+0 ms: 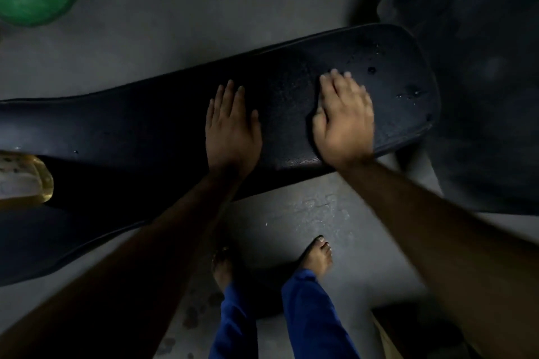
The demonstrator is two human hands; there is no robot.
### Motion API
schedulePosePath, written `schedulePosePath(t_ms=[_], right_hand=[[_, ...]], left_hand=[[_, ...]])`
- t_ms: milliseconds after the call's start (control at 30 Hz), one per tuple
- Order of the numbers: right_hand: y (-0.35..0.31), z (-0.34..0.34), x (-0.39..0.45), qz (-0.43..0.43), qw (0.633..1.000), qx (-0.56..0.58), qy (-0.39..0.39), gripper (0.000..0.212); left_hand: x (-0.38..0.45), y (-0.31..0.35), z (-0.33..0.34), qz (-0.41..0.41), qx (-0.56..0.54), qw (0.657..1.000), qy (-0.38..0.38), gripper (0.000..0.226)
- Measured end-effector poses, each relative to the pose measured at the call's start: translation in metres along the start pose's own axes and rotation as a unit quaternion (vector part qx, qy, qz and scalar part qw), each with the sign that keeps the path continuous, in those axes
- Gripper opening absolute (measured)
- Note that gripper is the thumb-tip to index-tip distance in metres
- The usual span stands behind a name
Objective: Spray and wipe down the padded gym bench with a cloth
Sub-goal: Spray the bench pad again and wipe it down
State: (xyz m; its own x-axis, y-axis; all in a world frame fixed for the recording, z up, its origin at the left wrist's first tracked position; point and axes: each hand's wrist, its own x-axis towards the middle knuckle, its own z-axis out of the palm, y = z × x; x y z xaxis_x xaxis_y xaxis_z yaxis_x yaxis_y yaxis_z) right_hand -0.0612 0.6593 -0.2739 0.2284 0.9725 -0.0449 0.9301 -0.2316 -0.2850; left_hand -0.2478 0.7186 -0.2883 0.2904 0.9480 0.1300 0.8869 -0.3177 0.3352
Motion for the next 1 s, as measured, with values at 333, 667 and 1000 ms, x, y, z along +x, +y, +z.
schedulePosePath(t_ms=[333,667,1000], right_hand=[[0.025,-0.004,0.000,0.041,0.999,0.035,0.008,0.066],[0.012,-0.009,0.049,0.062,0.997,0.014,-0.043,0.074],[-0.019,-0.004,0.102,-0.008,0.996,0.020,-0.083,0.073]], left_hand=[[-0.004,0.009,0.007,-0.021,0.089,0.996,-0.024,0.056],[0.001,0.015,-0.001,-0.033,0.109,0.990,-0.086,0.066],[0.047,-0.007,-0.004,-0.009,0.006,0.999,-0.036,0.045]])
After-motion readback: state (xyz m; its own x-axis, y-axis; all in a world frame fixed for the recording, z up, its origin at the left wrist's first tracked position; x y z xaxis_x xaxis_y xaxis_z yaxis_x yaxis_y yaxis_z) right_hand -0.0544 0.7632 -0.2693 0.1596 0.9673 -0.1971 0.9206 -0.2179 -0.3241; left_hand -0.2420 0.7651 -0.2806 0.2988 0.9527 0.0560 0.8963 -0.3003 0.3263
